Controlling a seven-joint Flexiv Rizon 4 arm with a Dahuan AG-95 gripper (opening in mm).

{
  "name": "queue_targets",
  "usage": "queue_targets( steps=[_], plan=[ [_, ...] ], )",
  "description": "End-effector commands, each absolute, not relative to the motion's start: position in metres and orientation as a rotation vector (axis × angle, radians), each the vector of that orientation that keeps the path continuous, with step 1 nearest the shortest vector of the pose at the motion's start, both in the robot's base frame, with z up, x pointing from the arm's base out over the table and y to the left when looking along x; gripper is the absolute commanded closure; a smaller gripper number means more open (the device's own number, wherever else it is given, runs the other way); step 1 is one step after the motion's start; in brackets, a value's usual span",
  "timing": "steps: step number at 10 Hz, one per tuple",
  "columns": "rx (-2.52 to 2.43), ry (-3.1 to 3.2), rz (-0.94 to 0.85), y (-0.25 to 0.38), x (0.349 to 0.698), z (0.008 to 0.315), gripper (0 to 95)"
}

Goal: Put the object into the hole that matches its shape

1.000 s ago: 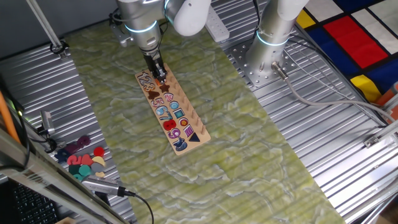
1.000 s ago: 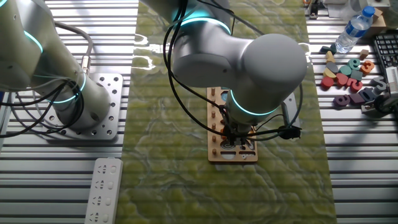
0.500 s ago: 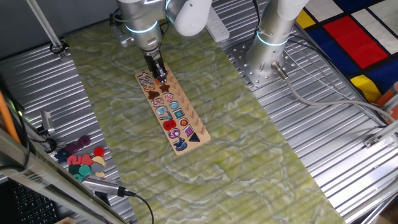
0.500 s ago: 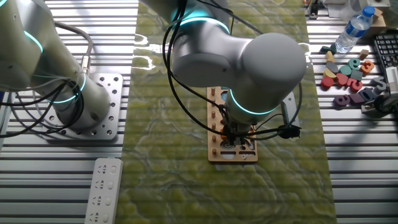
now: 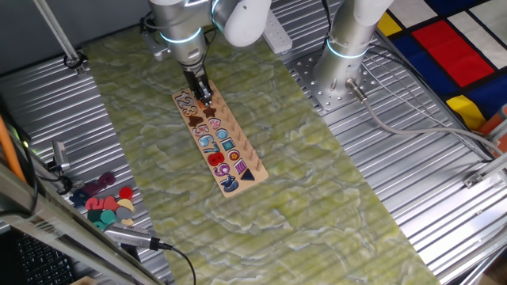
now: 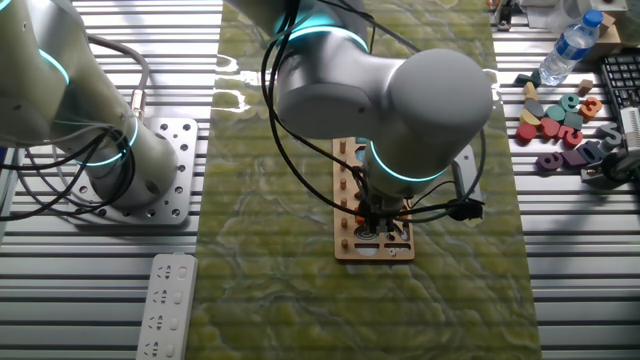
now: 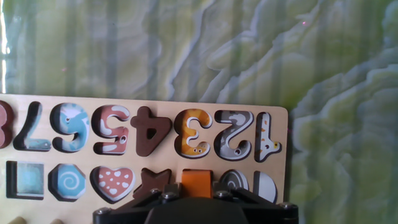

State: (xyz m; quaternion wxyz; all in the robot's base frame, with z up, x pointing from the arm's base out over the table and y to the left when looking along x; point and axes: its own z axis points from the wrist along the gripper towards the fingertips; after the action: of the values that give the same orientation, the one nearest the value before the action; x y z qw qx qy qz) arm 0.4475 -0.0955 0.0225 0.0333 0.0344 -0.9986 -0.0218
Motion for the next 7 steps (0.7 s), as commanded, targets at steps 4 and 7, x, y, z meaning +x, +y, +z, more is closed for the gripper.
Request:
queue_targets(
  steps=[4, 7],
  plan=[
    [0.109, -3.072, -0.063, -0.0955, 0.4472, 0.0212, 57.0],
    [0.120, -3.067, -0.059, -0.0955, 0.4474, 0.0216, 57.0]
  ],
)
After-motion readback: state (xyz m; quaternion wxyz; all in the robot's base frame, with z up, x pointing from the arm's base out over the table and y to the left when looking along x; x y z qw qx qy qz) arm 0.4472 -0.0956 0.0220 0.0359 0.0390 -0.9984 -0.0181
